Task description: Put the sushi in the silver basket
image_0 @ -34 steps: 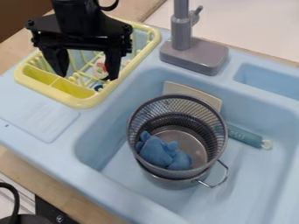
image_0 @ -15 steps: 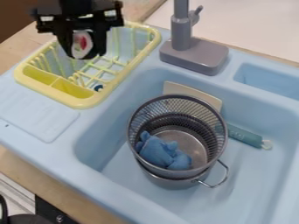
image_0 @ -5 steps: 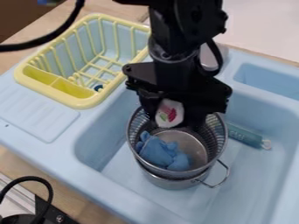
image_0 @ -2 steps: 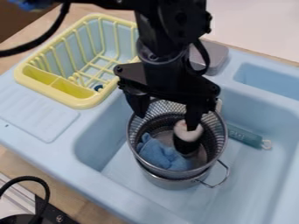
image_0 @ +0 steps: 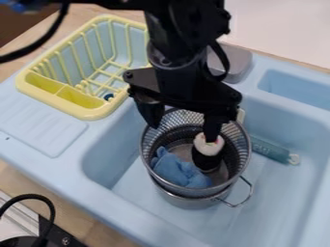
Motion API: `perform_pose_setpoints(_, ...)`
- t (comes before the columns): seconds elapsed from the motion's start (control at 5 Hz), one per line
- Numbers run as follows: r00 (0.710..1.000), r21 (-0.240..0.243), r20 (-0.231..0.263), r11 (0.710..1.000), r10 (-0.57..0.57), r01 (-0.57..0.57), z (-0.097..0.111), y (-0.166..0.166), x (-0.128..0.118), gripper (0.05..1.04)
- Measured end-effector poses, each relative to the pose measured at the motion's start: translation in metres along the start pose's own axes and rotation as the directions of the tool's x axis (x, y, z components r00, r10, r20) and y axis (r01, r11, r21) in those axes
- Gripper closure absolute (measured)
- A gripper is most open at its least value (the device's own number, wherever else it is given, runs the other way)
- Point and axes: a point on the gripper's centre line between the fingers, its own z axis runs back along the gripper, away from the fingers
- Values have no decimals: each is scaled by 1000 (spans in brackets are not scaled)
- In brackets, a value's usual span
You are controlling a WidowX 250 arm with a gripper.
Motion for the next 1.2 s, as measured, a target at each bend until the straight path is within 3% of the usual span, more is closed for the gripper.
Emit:
perform_pose_setpoints(0.2,999,6,-8,999,-39,39,6,-6,-2,83)
perform_pose_setpoints(0.6,990,-21,52,991,-131,132,15,-36,11,83)
perform_pose_setpoints(0.8,969,-49,91,971,-229,234,10,-57,15,83)
perform_pose_setpoints(1.0,921,-92,113,919,-373,384,-2,-77,20,83)
perform_pose_setpoints(1.2,887,-92,127,885,-443,456,-11,-86,20,83)
